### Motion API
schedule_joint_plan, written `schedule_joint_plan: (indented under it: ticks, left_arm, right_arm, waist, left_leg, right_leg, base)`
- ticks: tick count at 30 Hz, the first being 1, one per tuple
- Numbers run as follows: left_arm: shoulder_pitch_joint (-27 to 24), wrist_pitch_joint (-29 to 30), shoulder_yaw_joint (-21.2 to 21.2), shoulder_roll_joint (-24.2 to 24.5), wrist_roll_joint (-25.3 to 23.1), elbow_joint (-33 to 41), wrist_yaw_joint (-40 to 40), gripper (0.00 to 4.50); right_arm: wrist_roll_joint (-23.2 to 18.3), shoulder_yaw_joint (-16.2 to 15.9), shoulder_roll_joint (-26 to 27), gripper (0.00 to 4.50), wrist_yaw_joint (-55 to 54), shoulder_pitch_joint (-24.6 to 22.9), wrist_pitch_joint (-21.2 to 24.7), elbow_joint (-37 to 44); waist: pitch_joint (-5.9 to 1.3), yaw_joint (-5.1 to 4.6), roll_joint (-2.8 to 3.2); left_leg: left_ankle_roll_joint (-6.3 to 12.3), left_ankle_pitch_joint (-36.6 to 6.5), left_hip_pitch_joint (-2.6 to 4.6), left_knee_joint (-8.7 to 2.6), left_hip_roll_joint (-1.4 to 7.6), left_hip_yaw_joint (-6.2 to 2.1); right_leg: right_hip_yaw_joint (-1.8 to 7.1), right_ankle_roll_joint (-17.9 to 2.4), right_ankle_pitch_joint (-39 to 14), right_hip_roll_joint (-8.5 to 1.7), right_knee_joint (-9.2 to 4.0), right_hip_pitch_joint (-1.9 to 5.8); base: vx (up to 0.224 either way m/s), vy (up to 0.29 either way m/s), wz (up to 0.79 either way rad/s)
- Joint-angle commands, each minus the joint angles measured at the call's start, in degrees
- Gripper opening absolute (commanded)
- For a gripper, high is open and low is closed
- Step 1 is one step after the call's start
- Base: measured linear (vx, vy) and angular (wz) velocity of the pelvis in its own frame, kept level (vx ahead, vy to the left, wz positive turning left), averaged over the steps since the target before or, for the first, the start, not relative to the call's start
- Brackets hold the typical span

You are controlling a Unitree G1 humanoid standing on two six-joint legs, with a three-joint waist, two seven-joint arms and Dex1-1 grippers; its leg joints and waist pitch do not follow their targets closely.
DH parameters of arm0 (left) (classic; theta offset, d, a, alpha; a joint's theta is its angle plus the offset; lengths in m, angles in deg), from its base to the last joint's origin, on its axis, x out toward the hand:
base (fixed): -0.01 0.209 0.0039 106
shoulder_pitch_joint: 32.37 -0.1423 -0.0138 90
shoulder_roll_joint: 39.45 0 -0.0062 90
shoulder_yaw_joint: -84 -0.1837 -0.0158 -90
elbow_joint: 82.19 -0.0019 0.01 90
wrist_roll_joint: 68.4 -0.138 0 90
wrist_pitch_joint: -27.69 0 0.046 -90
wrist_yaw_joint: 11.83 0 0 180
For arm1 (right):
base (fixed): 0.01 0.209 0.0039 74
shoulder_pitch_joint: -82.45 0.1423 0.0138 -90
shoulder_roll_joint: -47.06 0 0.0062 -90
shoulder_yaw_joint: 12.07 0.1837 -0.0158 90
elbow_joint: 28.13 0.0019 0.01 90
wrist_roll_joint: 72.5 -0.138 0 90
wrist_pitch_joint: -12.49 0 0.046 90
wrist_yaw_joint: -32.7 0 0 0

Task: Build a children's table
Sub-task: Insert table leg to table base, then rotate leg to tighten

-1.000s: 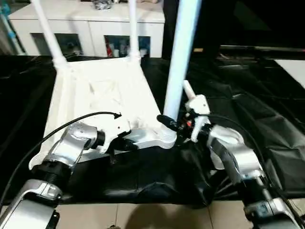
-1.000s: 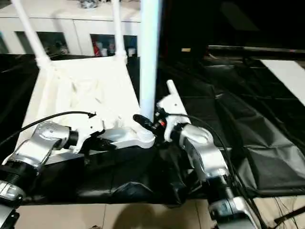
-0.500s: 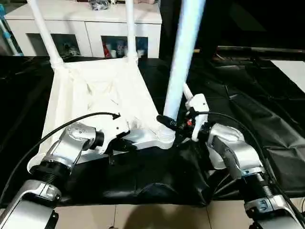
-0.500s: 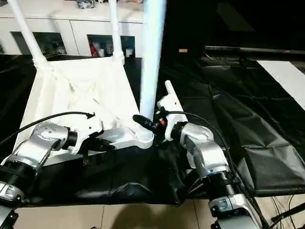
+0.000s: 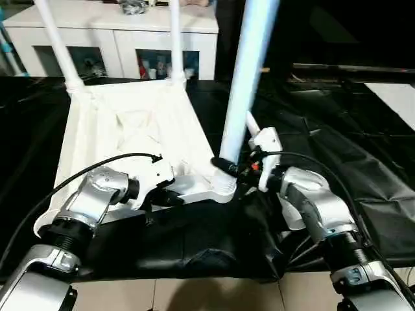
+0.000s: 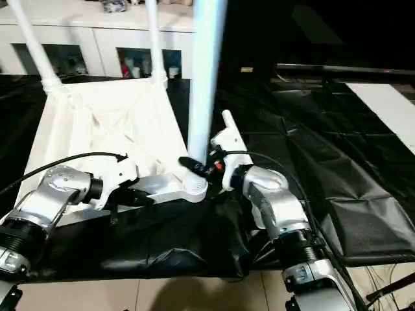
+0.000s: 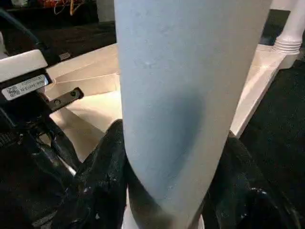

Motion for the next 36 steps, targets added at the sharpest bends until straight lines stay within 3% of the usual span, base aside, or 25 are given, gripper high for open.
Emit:
schedule_joint_plan:
  ticks: [1, 5, 16, 19, 22, 24, 26, 27, 28, 29, 30, 31, 32, 33, 34, 35, 36]
  left_arm:
    - [0.42, -1.84, 1.51, 1.17, 1.42, 0.96, 0.93, 0.0]
    - [0.51, -1.94, 1.56, 1.42, 1.48, 0.67, 1.21, 0.0]
    - [1.13, -2.25, 1.43, 1.35, 1.53, -0.88, 1.42, 0.0]
    - [1.22, 0.08, 1.85, -0.35, 0.77, -1.57, -2.89, 0.0]
    - [0.56, 2.68, 2.39, -2.4, 0.85, -0.58, -6.29, 0.0]
    - [-0.25, 5.9, 2.67, -5.13, 0.3, 0.37, -11.1, 0.0]
    - [-0.37, 7.33, 2.85, -6.89, 0.03, 0.46, -13.8, 0.0]
    - [-0.38, 8.83, 3.0, -8.96, -0.31, 0.52, -16.82, 0.0]
    - [-0.26, 9.99, 2.99, -10.46, -0.67, 0.51, -19.01, 0.0]
    - [0.0, 11.73, 2.82, -12.52, -1.12, 0.63, -21.54, 0.0]
    - [0.42, 13.52, 2.64, -14.38, -1.52, 0.67, -23.82, 0.0]
    - [0.88, 15.05, 2.43, -15.93, -1.86, 0.68, -25.83, 0.0]
    - [1.25, 16.01, 2.22, -17.07, -2.14, 0.64, -27.18, 0.0]
    - [1.9, 17.94, 1.73, -19.34, -2.44, 0.94, -29.1, 0.0]
    - [2.12, 18.39, 1.74, -19.99, -2.4, 0.93, -29.58, 0.0]
    - [3.2, 20.38, 1.76, -22.89, -2.13, 0.79, -31.44, 0.0]
    - [3.71, 20.91, 1.68, -23.85, -2.19, 0.49, -32.18, 0.0]
  right_arm:
    - [5.56, -2.79, -2.23, 1.83, -1.04, -3.45, 4.46, -9.65]
    - [5.91, -3.46, -2.35, 1.83, -0.49, -3.11, 4.39, -10.43]
    - [5.63, -2.33, -2.16, 1.83, -2.37, -3.26, 4.18, -11.1]
    - [5.96, 0.09, 0.04, 1.83, -10.21, -2.57, 3.87, -13.41]
    - [6.22, 1.59, 1.55, 1.83, -15.3, -2.21, 3.53, -14.86]
    - [6.51, 3.18, 3.26, 1.83, -21.13, -1.29, 3.02, -17.29]
    - [6.53, 3.68, 4.0, 1.83, -23.17, -0.73, 2.64, -18.33]
    - [6.38, 4.25, 4.86, 1.83, -25.1, -0.03, 2.41, -19.47]
    - [6.2, 4.6, 5.48, 1.83, -26.27, 0.52, 2.41, -20.29]
    - [6.4, 4.63, 6.1, 1.83, -27.74, 1.34, 2.46, -21.56]
    - [6.72, 4.43, 6.58, 1.83, -28.79, 2.11, 2.32, -22.79]
    - [6.9, 4.45, 7.04, 1.83, -29.85, 2.79, 2.16, -23.93]
    - [7.03, 4.53, 7.38, 1.83, -30.75, 3.31, 2.16, -24.77]
    - [7.22, 4.73, 8.07, 1.83, -32.38, 4.34, 1.91, -26.56]
    - [7.3, 4.74, 8.22, 1.83, -32.75, 4.6, 1.9, -26.96]
    - [7.55, 4.73, 8.94, 1.83, -34.14, 5.8, 1.83, -28.72]
    - [7.4, 4.87, 9.3, 1.83, -34.46, 6.32, 2.0, -29.42]
  waist:
    - [-2.04, 0.12, 0.49]
    - [-2.03, -0.19, 0.55]
    - [-1.96, -0.23, 0.98]
    - [-1.86, -0.31, 1.23]
    - [-1.62, -0.83, 1.09]
    - [-1.36, -1.49, 1.38]
    - [-0.94, -2.68, 2.27]
    - [-0.92, -2.78, 2.71]
    - [-0.47, -3.06, 3.34]
    - [-0.83, -2.1, 3.7]
    - [0.16, -1.65, 4.03]
    - [-0.5, 1.99, 3.84]
    - [-0.89, 1.85, 2.15]
    - [-0.52, 1.02, -0.94]
    - [-0.95, 0.74, -1.16]
    - [-2.08, 2.48, 0.6]
    - [-2.52, 1.57, 0.95]
  left_leg:
    - [-0.83, -23.7, 0.51, -4.66, 2.58, -1.58]
    - [-1.27, -26.0, 0.77, -4.73, 2.58, -1.72]
    - [-1.43, -27.46, 0.94, -4.8, 2.55, -1.76]
    - [-1.73, -28.29, 1.05, -4.81, 2.46, -1.9]
    - [-2.41, -30.22, 1.23, -4.74, 2.31, -2.11]
    - [-2.03, -32.51, 1.9, -4.45, 2.02, -2.38]
    - [-1.8, -38.5, 2.34, -5.19, 2.28, -3.23]
    - [-1.95, -40.41, 2.55, -5.59, 2.52, -3.52]
    - [-2.18, -46.03, 2.82, -6.95, 3.3, -3.94]
    - [-2.08, -48.97, 1.06, -9.04, 4.54, -4.11]
    - [-2.64, -53.39, -0.94, -12.6, 5.72, -3.22]
    - [-2.19, -53.67, -2.53, -14.53, 6.32, -0.45]
    - [-1.0, -48.05, 0.35, -12.73, 4.87, 0.97]
    - [-1.0, -29.97, 8.75, 2.9, 0.2, 0.23]
    - [0.97, -19.5, 6.22, 4.44, -0.32, -0.43]
    - [-0.12, -5.7, -1.6, -2.59, 1.43, -3.25]
    - [-0.98, -10.68, 1.78, -3.63, 2.37, -2.36]
  right_leg:
    - [2.7, -5.63, -33.39, -5.15, -6.52, 0.95]
    - [2.63, -5.43, -34.02, -5.03, -6.72, 0.74]
    - [2.66, -5.53, -34.26, -4.91, -6.93, 0.49]
    - [2.55, -5.17, -35.79, -4.96, -7.05, 0.34]
    - [2.06, -4.08, -39.4, -4.97, -7.51, 0.11]
    - [1.11, -2.49, -43.42, -4.97, -8.65, -0.3]
    - [-1.61, -1.1, -42.41, -4.53, -9.65, 0.76]
    - [-2.14, -1.17, -40.77, -4.41, -9.79, 1.15]
    - [-3.7, -1.45, -36.63, -3.73, -9.36, 1.96]
    - [-2.73, -2.36, -29.73, -3.71, -5.25, 4.43]
    - [-3.06, -3.27, -27.06, -2.6, -1.57, 5.62]
    - [-0.87, -3.56, -15.74, -2.19, 5.28, 6.39]
    - [1.19, -3.02, -20.17, -2.51, 3.33, 4.02]
    - [2.52, -1.56, -55.39, -8.27, -10.75, -6.1]
    - [4.42, -1.58, -61.79, -9.89, -11.34, -4.12]
    - [3.53, -2.98, -42.12, -8.18, -6.13, 4.53]
    - [2.47, -5.72, -23.15, -4.6, -4.34, 1.16]
  base:
    - [0.0, 0.0, 0.0]
    - [0.0, 0.0, 0.0]
    - [0.0, 0.0, 0.0]
    - [0.0, 0.0, 0.0]
    - [0.0, 0.0, 0.0]
    - [0.0, 0.0, 0.0]
    - [-0.026, 0.038, -0.08]
    - [-0.024, 0.06, -0.12]
    - [-0.009, 0.061, -0.07]
    - [-0.064, 0.03, 0.05]
    - [-0.064, 0.03, 0.05]
    - [-0.051, -0.051, 0.33]
    - [0.094, -0.119, 0.28]
    - [0.094, -0.119, 0.28]
    - [0.166, -0.031, -0.35]
    - [0.086, 0.036, -0.36]
    - [0.083, 0.045, -0.21]
